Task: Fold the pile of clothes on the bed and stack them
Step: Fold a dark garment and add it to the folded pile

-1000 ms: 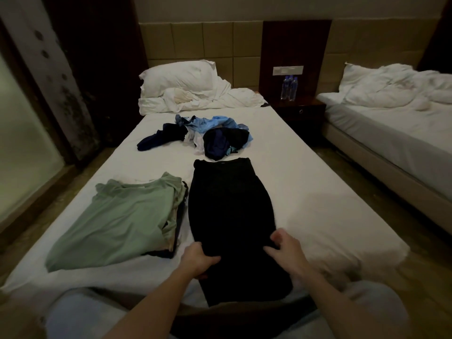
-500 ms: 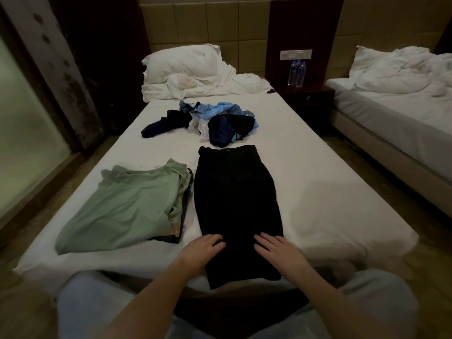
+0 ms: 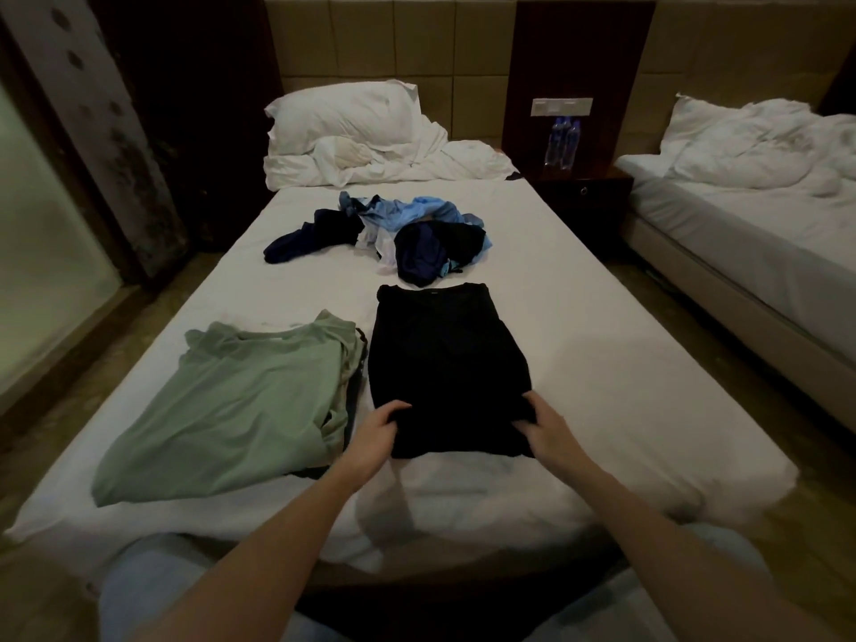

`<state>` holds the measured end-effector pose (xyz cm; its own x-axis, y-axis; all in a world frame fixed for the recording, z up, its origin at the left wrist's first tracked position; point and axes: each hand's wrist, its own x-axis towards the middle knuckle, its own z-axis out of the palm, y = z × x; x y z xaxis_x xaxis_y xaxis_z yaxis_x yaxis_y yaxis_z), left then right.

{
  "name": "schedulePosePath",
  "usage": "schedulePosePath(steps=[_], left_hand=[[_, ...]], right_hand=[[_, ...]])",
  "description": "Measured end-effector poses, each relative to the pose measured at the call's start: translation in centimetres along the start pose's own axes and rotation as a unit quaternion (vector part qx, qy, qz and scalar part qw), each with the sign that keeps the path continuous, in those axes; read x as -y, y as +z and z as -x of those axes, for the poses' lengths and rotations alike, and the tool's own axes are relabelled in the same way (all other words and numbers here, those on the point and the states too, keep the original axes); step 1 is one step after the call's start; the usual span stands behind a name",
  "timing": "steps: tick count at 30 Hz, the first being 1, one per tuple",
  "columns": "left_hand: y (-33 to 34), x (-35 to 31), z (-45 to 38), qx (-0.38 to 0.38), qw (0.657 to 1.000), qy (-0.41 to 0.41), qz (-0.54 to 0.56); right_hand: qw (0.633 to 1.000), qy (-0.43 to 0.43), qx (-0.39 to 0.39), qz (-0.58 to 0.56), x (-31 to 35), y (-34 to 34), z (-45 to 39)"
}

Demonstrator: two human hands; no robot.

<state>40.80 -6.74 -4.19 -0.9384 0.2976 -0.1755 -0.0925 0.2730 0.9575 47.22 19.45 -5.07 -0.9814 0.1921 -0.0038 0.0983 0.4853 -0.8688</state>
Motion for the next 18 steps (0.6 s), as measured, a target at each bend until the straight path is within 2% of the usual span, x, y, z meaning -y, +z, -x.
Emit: schedulePosePath(steps=[3, 8, 14, 18], left_hand=[[0.2, -3.4, -2.3, -0.043, 0.986, -0.074, 0.143], [-1.1, -7.0, -7.7, -0.021, 0.940, -0.077, 0.331], [-4.2, -8.5, -16.3, -0.135, 0.961, -0.038, 0.239], [-6.1, -8.4, -22.6, -0.156, 0.970, -0.052, 0.181]], right_hand=[[0.996, 0.029, -0.048, -0.066, 3.4, -0.4, -3.4], [0.989, 0.030, -0.075, -0.126, 7.9, -1.5, -10.0], [0.986, 0.051, -0.092, -0.133, 9.4, -2.9, -19.2], [0.989, 0.067, -0.092, -0.093, 8.9, -2.6, -26.2]])
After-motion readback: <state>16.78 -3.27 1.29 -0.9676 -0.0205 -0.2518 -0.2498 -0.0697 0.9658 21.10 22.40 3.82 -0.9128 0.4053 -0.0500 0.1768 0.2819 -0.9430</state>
